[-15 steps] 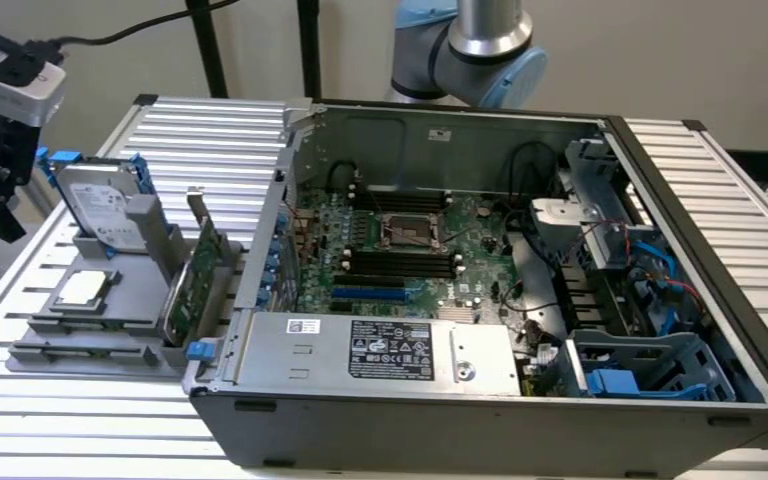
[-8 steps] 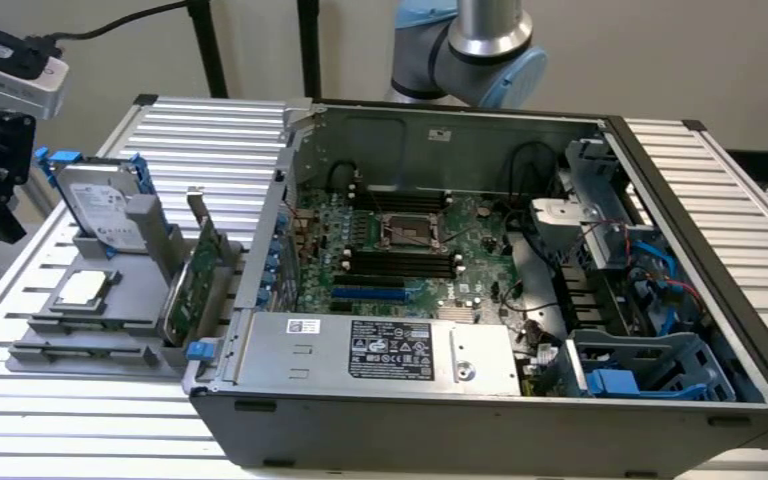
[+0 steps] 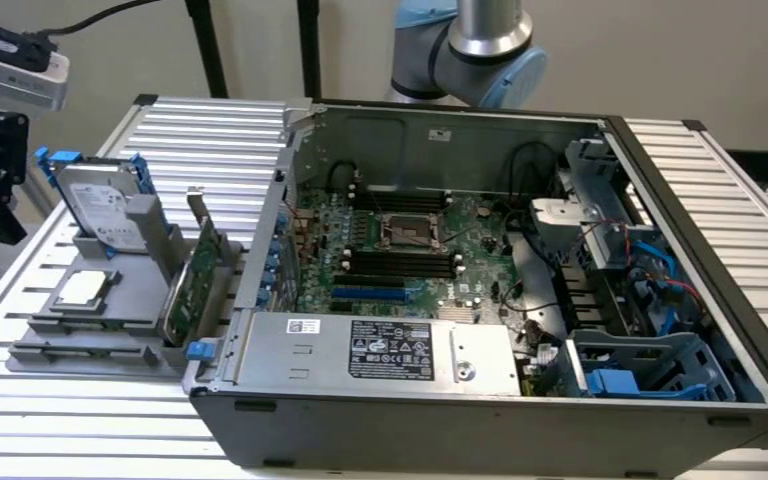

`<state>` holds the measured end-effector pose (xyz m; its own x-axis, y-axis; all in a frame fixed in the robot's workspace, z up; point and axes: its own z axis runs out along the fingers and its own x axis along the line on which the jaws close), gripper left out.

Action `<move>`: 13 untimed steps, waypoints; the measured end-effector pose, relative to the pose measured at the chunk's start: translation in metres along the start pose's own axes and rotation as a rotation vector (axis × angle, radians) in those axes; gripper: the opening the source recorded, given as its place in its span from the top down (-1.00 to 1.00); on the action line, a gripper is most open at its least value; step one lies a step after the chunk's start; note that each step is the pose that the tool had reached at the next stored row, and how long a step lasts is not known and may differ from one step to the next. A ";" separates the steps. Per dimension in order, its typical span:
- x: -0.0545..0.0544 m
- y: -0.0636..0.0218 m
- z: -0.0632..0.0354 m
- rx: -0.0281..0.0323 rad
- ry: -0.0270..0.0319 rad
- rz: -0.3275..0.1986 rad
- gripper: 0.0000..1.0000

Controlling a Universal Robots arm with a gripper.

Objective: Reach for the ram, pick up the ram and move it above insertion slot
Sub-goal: 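Pick up the ram and move it above insertion slot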

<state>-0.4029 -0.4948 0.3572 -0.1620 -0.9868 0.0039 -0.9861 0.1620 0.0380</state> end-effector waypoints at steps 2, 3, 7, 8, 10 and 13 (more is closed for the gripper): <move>0.000 0.0000 0.0009 0.0003 0.0013 -0.035 0.79; 0.000 0.0000 0.0015 0.0006 0.0019 -0.054 0.79; 0.000 0.0000 0.0036 0.0066 0.0040 -0.126 0.79; 0.000 -0.0001 0.0041 0.0097 0.0041 -0.141 0.79; 0.000 -0.0002 0.0047 0.0169 0.0027 -0.169 0.79; 0.000 -0.0002 0.0050 0.0225 -0.0034 -0.183 0.79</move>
<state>-0.4029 -0.4948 0.3523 0.0199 -0.9998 -0.0044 -0.9997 -0.0199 0.0154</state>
